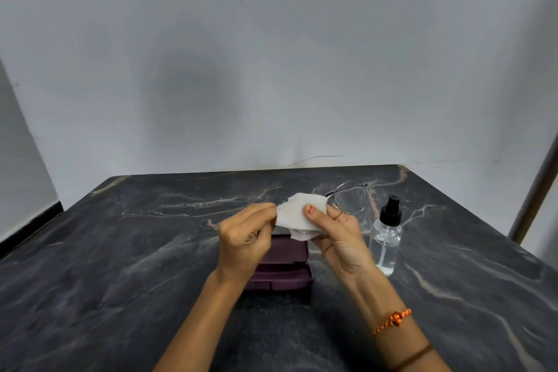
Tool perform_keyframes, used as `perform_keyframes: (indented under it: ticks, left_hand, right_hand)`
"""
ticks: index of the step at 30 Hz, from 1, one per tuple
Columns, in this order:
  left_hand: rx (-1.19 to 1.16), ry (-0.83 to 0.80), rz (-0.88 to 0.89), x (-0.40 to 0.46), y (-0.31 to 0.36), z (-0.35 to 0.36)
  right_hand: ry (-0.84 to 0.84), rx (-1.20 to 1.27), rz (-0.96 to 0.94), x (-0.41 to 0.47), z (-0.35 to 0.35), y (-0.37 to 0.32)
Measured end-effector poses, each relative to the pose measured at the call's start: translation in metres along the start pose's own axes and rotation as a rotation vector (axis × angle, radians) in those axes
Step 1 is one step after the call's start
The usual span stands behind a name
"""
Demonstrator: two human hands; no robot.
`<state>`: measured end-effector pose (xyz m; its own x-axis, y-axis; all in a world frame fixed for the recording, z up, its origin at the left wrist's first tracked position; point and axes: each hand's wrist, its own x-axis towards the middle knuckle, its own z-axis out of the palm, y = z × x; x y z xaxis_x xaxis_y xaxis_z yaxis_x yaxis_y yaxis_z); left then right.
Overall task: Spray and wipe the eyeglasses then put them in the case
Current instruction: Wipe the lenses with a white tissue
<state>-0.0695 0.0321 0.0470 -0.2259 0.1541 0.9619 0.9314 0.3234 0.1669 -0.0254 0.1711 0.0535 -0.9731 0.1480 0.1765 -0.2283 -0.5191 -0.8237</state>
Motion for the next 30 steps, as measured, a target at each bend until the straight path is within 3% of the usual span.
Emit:
perform_keyframes:
  ticks: [5, 10, 12, 20, 24, 30]
  left_hand:
    - [-0.039, -0.014, 0.016, 0.001, 0.004, 0.001]
    - [-0.022, -0.027, 0.049, 0.003, 0.006, 0.000]
    - [0.006, -0.026, 0.056, 0.003, 0.007, 0.000]
    - [0.042, -0.008, 0.027, 0.001, 0.002, -0.001]
    - [0.018, -0.012, 0.011, 0.001, 0.002, -0.002]
    - [0.013, -0.011, 0.048, 0.002, 0.005, 0.001]
  right_hand:
    - [0.046, -0.028, 0.002, -0.002, 0.001, -0.008]
    - [0.096, 0.405, 0.056, -0.001, 0.008, -0.002]
    - [0.085, 0.449, 0.034, -0.003, 0.010, -0.001]
    - [0.019, 0.014, 0.023, -0.004, 0.001, -0.006]
    - [0.088, -0.037, 0.016, -0.003, -0.002, -0.008]
    - [0.124, 0.430, 0.031, -0.002, 0.009, 0.002]
